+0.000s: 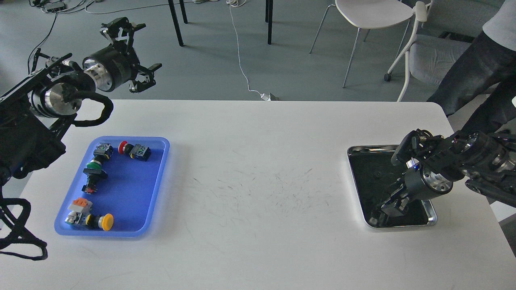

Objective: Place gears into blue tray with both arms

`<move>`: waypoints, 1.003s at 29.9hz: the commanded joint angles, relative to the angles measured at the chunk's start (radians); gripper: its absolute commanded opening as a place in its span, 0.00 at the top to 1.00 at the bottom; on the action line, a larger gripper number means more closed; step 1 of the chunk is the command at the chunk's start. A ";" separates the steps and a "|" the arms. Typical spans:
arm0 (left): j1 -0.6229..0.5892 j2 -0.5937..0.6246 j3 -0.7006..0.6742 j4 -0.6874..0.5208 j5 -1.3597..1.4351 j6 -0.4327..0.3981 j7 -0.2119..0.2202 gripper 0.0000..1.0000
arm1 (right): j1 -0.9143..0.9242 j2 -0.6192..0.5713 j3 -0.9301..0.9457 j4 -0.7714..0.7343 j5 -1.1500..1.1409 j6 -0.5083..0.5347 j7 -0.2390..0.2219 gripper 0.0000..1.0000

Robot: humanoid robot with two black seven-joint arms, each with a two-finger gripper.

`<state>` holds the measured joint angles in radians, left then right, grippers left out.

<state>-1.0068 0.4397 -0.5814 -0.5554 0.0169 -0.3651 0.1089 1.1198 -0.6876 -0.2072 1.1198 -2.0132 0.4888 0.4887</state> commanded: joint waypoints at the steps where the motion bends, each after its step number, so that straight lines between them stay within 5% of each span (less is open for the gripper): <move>1: 0.000 0.001 0.000 0.000 0.000 0.000 0.000 0.01 | 0.006 0.002 -0.011 -0.003 0.001 0.000 0.000 0.34; 16: 0.002 -0.001 0.002 0.000 0.000 0.000 0.000 0.01 | 0.012 -0.007 -0.029 -0.005 -0.001 0.000 0.000 0.36; 30: 0.007 0.001 0.000 0.000 0.000 0.000 0.000 0.01 | 0.026 -0.004 -0.063 -0.009 -0.002 0.000 0.000 0.48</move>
<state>-1.0022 0.4418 -0.5801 -0.5553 0.0168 -0.3651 0.1089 1.1452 -0.6930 -0.2652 1.1106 -2.0143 0.4887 0.4887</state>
